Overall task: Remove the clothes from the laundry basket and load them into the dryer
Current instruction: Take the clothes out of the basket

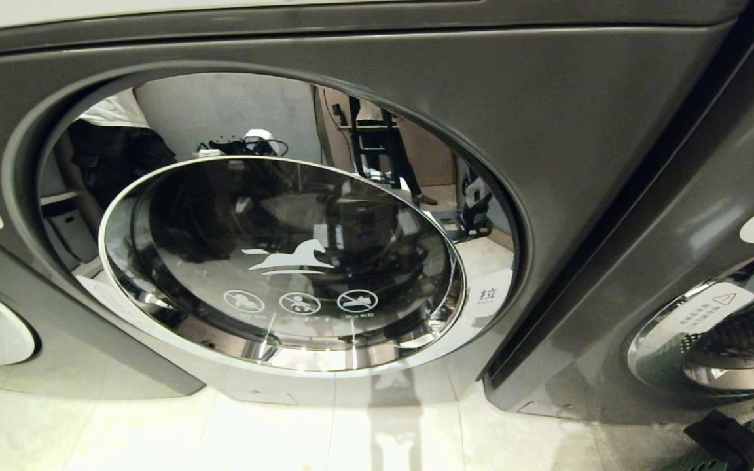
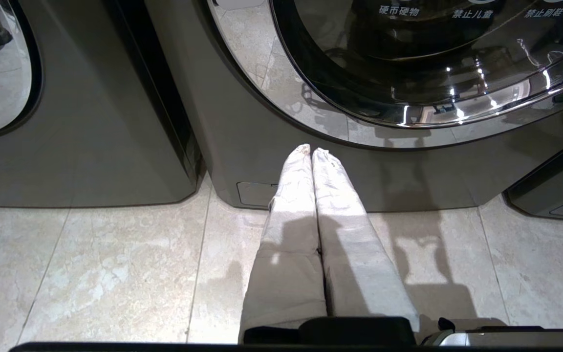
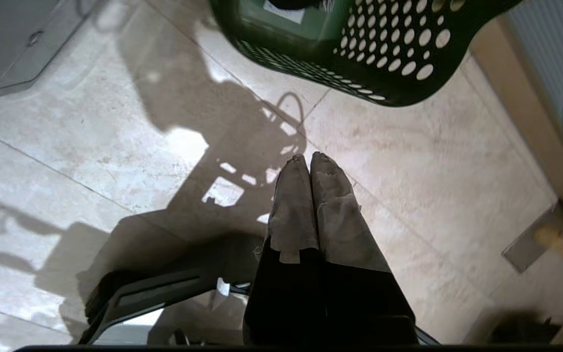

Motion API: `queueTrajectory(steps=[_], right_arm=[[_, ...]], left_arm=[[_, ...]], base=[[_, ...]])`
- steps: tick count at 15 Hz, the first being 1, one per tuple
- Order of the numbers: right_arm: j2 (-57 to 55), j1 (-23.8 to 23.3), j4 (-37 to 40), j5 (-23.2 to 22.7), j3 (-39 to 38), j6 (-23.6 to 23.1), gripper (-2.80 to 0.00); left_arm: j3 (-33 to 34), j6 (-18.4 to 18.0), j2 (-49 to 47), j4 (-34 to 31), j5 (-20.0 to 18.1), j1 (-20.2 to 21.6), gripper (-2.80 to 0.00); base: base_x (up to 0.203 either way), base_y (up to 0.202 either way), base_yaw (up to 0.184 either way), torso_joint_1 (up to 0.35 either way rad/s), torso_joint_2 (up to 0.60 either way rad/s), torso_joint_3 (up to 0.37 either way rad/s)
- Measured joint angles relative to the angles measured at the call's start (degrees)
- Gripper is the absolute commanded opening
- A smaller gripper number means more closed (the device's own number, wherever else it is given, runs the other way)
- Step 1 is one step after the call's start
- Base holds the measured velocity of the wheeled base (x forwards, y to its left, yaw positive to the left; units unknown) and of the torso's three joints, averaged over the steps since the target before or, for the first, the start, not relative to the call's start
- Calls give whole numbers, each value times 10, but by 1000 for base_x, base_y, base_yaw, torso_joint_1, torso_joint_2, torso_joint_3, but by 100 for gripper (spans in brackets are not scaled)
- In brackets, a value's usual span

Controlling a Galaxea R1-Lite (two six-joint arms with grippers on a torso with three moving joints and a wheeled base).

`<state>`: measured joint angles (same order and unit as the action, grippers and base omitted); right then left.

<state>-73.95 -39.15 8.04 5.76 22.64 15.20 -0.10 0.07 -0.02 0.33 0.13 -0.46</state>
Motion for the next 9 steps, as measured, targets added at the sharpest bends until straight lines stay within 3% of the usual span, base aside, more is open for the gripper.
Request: queueTrajectory(steps=[2,5,9], right_arm=[[-67,-73,-25,-29,18,-18,-280],[-151,-140,-36,-85,57,-9,-280],[-253,-164,-41,-131,115,87,-280]], left_arm=[[0,0,0,0,0,0,-280],[0,0,0,0,0,0,-280],[0,0,0,0,0,0,-280]], base=[[0,0,0,0,0,0],[0,0,0,0,0,0],[0,0,0,0,0,0]])
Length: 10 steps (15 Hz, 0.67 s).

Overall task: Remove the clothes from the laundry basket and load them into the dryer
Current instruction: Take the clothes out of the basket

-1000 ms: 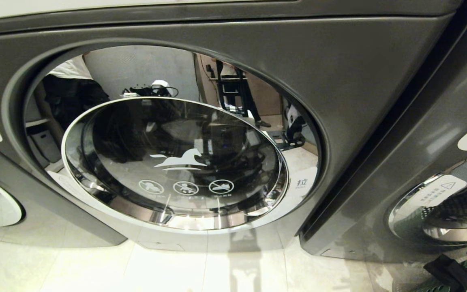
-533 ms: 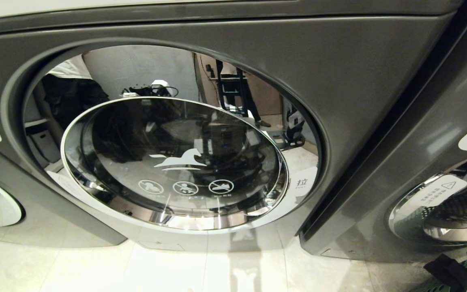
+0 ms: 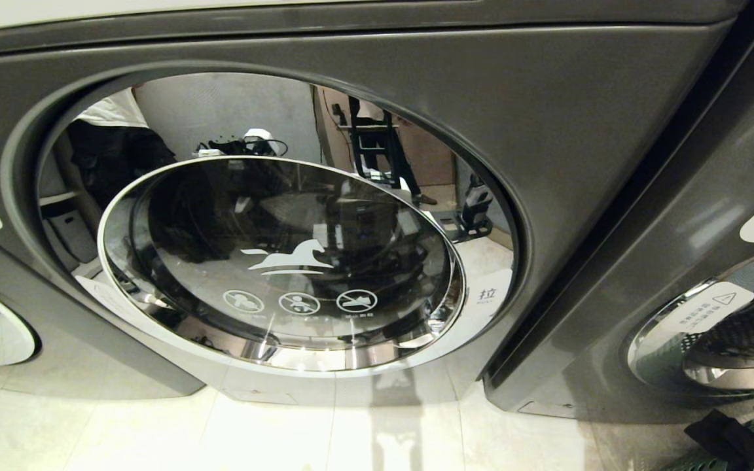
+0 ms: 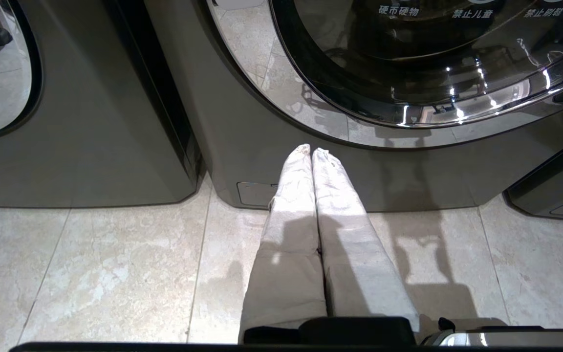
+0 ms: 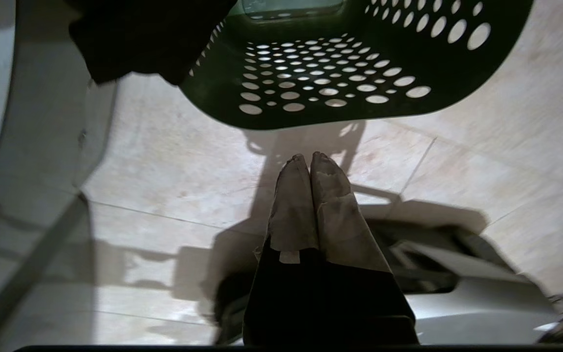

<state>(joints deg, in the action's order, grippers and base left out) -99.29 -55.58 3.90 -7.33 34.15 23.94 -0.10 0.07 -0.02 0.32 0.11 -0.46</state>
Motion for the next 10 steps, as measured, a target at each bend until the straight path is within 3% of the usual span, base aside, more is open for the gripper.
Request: queueTrajectory(steps=[1,4,8,10], right_arm=[[-21,-2,-1,-6,8,21,0],[-78,-11,-48,-13,18,66,0],[-154,-19,-147,-27,36,174,0],[-188,-30,-194,-64,41,221,0]], left_arm=[[0,0,0,0,0,0,-280],[0,0,0,0,0,0,-280],[0,0,0,0,0,0,-280],[0,0,0,0,0,0,-280]], base=[[0,0,0,0,0,0],[0,0,0,0,0,0],[0,0,0,0,0,0],[0,0,0,0,0,0]])
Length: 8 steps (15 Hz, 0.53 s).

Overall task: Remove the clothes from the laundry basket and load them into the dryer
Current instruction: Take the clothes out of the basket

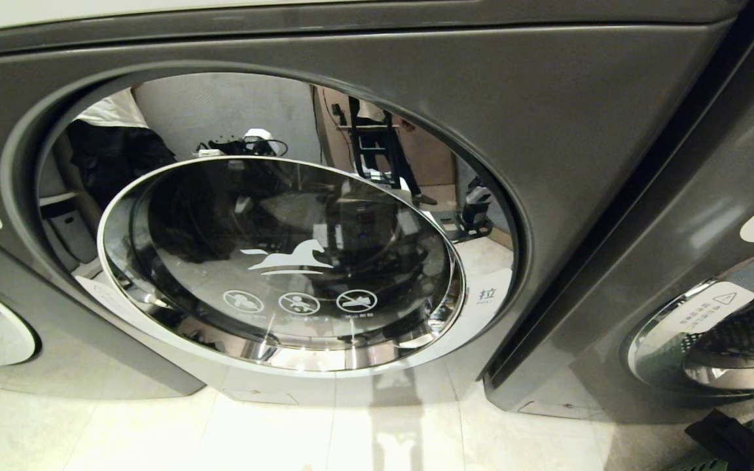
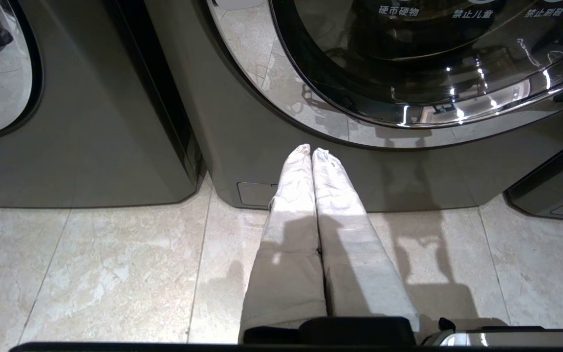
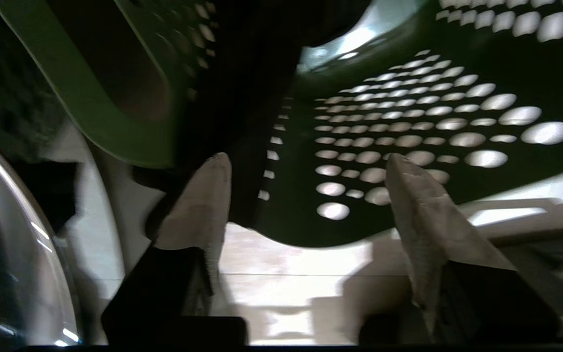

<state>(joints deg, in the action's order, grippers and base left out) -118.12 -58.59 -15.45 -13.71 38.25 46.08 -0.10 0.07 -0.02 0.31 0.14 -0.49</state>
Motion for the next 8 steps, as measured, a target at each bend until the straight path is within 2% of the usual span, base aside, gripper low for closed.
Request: queueTrajectory(steps=[5,8], right_arm=[[-45,-30,-11,-125,1,110,0],[-60,-32,-29,-161,0,177,0]], left_arm=[[0,0,0,0,0,0,-280],[0,0,0,0,0,0,-280]], base=[[0,0,0,0,0,0],[0,0,0,0,0,0]])
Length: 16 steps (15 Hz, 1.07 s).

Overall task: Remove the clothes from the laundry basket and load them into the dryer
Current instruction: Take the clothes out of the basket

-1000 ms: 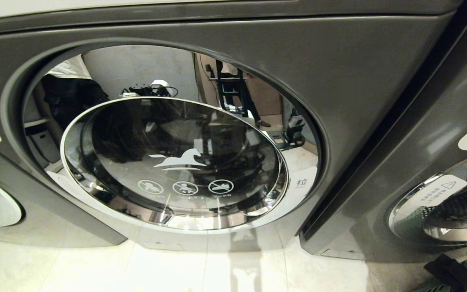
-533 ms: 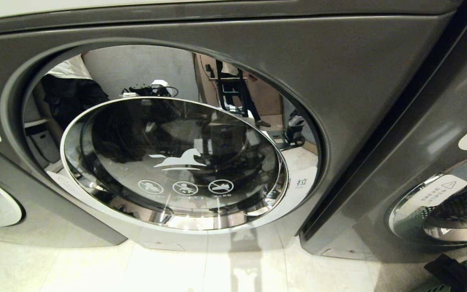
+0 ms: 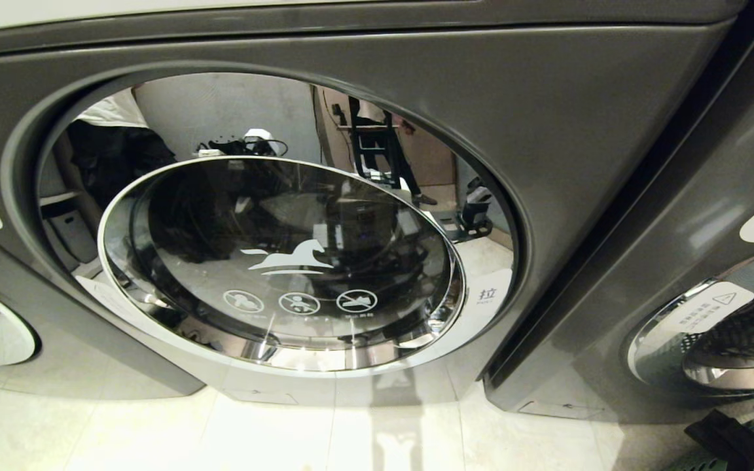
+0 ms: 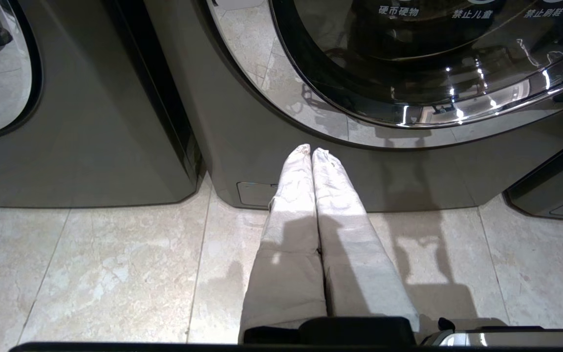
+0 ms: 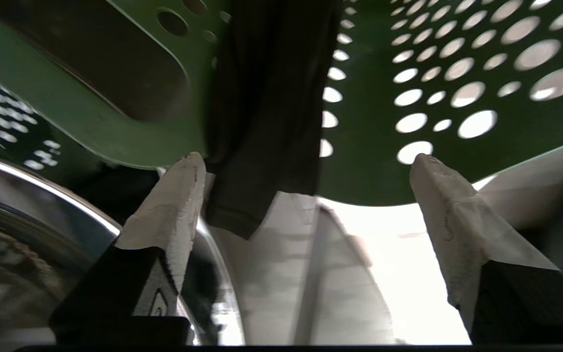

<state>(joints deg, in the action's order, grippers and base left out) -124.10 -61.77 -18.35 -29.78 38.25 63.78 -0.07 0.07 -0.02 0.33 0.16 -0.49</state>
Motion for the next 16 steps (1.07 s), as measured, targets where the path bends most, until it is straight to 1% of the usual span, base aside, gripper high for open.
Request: queueTrajectory(steps=[3,7,12,14,16], right_arm=[[-20,0,-45,-6,2,40,0],[-58,1,-63,-5,0,48,0],[-105,1,-128,-7,0,91,0],[-123,2,-145,-23,1,109,0],[-139,5,-157,-41,1,148,0]], left_arm=[[0,0,0,0,0,0,-280],[0,0,0,0,0,0,-280],[0,0,0,0,0,0,-280],[0,0,0,0,0,0,-280],[0,0,0,0,0,0,-280]], base=[[0,0,0,0,0,0],[0,0,0,0,0,0],[0,0,0,0,0,0],[0,0,0,0,0,0],[0,0,0,0,0,0]])
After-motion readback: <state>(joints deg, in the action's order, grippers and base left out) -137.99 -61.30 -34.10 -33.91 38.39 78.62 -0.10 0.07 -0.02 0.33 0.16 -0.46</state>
